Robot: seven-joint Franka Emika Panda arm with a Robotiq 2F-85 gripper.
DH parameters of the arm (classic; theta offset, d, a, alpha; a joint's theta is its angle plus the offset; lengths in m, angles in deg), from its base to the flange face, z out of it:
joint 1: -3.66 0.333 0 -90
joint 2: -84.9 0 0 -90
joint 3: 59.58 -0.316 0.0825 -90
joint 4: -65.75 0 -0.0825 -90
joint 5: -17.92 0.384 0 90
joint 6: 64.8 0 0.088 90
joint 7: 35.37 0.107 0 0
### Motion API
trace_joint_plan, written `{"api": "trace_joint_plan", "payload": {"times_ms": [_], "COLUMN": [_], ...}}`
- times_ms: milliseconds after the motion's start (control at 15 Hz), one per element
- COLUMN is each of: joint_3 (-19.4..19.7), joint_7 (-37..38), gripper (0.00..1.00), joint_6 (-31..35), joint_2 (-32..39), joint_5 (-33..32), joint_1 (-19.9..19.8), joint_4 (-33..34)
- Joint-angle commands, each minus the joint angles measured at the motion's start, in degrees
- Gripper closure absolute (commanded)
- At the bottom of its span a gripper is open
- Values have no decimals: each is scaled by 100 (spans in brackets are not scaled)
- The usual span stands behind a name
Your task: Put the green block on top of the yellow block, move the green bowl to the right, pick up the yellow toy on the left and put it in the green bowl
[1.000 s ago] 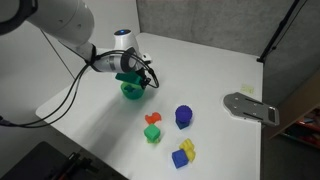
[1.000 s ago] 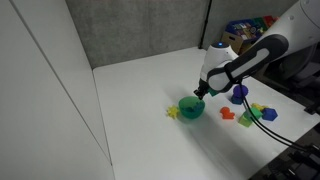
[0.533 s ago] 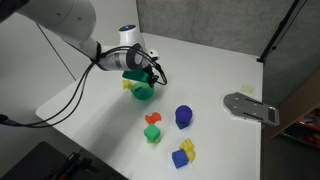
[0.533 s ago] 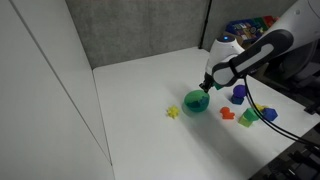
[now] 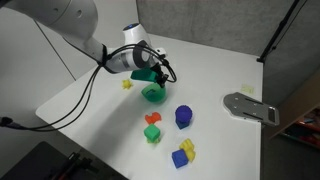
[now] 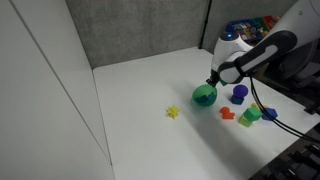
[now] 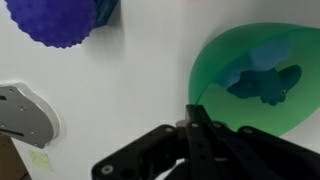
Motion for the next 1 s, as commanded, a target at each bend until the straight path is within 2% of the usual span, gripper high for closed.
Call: {"api": "trace_joint_plan", "payload": {"times_ms": [0, 533, 933], "joint_3": [618, 1613, 1702], "joint_7": [618, 1819, 2482], "gripper": [99, 99, 99], "joint_6": [-23, -147, -388], "joint_2": [-188, -69, -66], "joint_5": [-583, -1774, -2515], "joint_1": [470, 1362, 1540], "joint_4": [-158, -203, -262]}}
